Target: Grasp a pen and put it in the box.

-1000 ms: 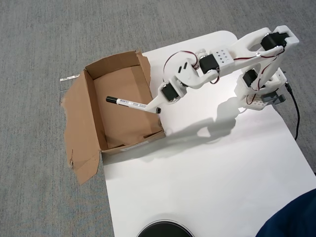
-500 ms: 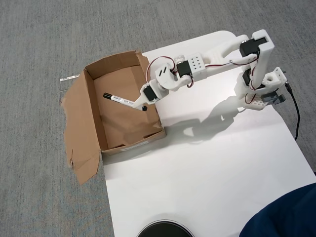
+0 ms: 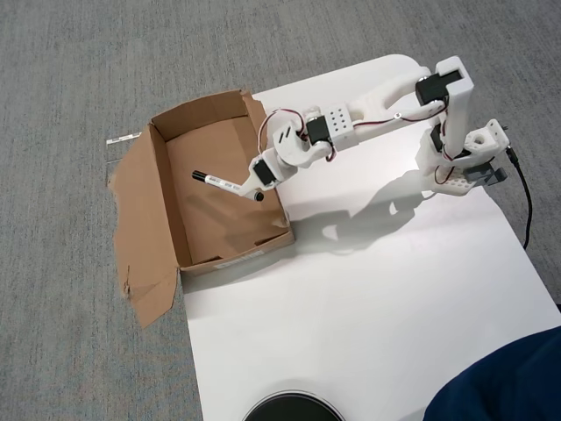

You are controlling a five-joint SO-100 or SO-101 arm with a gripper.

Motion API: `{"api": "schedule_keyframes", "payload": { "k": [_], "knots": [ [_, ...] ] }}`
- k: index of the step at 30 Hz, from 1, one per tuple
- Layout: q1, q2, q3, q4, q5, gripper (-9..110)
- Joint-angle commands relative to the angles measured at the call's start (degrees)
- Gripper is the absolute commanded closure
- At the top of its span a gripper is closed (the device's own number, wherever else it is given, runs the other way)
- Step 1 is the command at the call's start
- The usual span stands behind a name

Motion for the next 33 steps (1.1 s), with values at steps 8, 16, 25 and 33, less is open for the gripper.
{"api": "schedule_keyframes", "payload": {
  "k": [8, 16, 25, 33],
  "knots": [
    [-0.75, -3.87, -1.80, -0.53, -0.04, 101],
    [-0.57, -3.87, -1.54, -0.53, -0.04, 98],
    [-0.22, -3.87, -1.01, -0.35, -0.04, 89],
    [-0.13, -3.34, -1.01, 0.00, -0.04, 89]
  ]
}}
